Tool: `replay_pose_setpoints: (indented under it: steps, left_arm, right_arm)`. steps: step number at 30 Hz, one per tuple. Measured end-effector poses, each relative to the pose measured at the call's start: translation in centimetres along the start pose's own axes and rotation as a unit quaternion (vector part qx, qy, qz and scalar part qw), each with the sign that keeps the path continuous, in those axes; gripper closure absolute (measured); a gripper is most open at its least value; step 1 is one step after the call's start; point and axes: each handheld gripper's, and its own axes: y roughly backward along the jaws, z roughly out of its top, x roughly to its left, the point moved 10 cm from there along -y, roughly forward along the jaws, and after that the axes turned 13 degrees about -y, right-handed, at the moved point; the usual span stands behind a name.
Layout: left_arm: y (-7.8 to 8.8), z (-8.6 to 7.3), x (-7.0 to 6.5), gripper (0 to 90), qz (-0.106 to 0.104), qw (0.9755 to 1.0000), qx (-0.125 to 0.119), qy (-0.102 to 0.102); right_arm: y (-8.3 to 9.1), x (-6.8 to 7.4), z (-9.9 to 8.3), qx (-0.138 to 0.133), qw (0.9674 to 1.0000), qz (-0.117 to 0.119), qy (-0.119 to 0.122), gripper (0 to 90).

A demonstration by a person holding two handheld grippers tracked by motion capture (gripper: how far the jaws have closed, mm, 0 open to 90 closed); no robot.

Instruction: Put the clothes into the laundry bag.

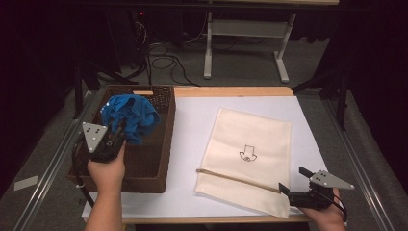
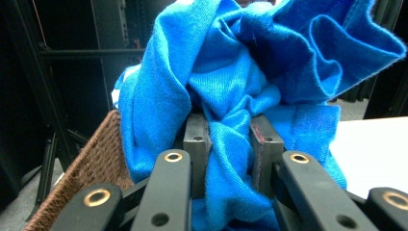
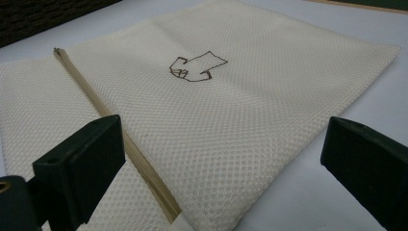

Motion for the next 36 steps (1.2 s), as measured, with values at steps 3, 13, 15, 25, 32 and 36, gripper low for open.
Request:
replay_pose_setpoints:
  steps: [3, 13, 15, 25, 32, 36]
  left_arm:
    - [0.3, 0.8, -0.1, 74.0, 0.002, 0.9999, -0.009, -0.005]
    - [1.0, 3.7, -1.5, 74.0, -0.006, 0.999, -0.044, -0.012]
    - [1.0, 4.1, -1.9, 73.9, -0.01, 0.9988, -0.047, -0.012]
    - [0.9, 6.2, -4.8, 73.9, -0.033, 0.9969, -0.067, -0.026]
    - [0.6, 7.1, -6.7, 73.9, -0.051, 0.9954, -0.076, -0.027]
    - [0.4, 7.7, -8.0, 73.9, -0.062, 0.9943, -0.081, -0.031]
  right_arm:
    - [0.0, 0.1, 0.0, 0.001, 1.0, 0.001, -0.001, 2.2]
    - [0.0, 0.1, 0.0, 0.001, 1.0, 0.001, -0.001, 2.2]
    - [0.0, 0.1, 0.0, 0.001, 1.0, 0.001, -0.002, 2.2]
    - [0.0, 0.1, 0.0, 0.001, 1.0, 0.001, 0.002, 2.2]
    - [0.0, 0.1, 0.0, 0.001, 1.0, 0.001, -0.002, 2.2]
    - [0.0, 0.1, 0.0, 0.001, 1.0, 0.001, 0.002, 2.2]
